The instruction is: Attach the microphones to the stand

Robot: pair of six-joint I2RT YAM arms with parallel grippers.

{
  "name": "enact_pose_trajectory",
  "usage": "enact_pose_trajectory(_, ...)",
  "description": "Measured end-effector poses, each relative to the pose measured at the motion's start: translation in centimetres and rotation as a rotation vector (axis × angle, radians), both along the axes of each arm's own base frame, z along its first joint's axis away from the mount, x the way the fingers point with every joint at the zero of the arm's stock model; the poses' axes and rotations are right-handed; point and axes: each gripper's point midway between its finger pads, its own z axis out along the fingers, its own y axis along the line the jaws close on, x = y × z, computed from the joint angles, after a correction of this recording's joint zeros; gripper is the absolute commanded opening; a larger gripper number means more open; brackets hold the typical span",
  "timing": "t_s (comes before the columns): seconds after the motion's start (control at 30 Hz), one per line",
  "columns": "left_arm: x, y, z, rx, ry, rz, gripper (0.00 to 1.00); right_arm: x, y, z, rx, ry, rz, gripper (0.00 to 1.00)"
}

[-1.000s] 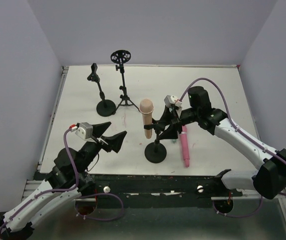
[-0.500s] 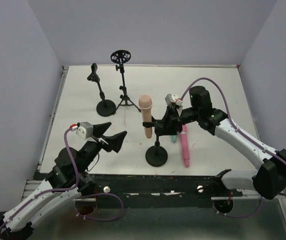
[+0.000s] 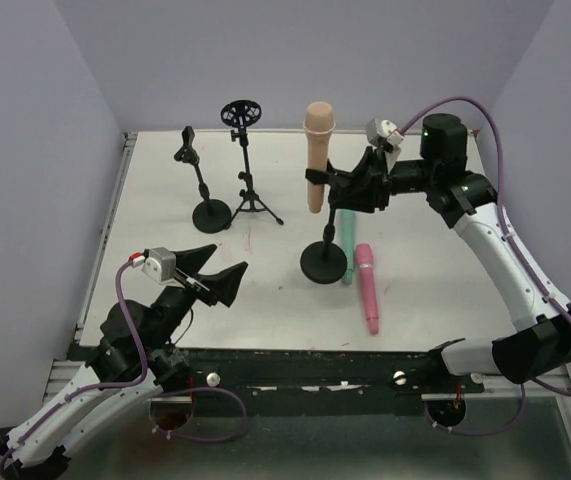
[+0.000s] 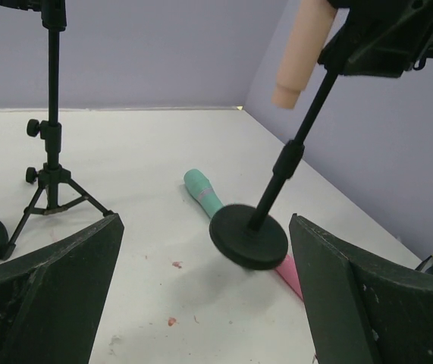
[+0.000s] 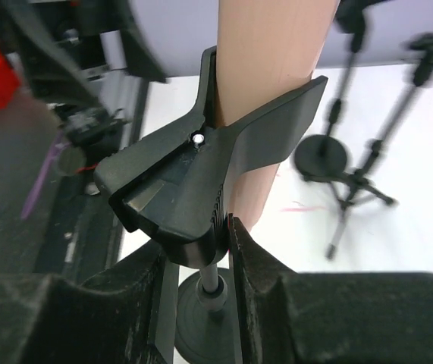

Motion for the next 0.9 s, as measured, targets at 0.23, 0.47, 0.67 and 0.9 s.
enact_pose_trajectory(0.23,0.0,0.1,0.4,0.014,-0.015,0.003,0.98,8.5,-8.3,1.3,0.009,-0.008,-0.346,0.09)
enact_pose_trajectory(0.47,0.0,0.1,0.1,0.025,-0.01,0.003,0.98,17.8,-21.0,-1.3,-0.022,-0.009,-0.779,0.1)
enact_pose_trajectory(0.67,-0.2,0.3,-0.1,0.019,-0.016,0.003,0.98,24.3,-29.4,-5.5,-0.084,-0.036,-1.059,0.11)
enact_pose_trajectory(0.9,-0.2,0.3,-1.0,0.037,-0.008,0.004,0.99,28.5,-33.2,-9.1,-0.127,-0.065,-1.207,0.14)
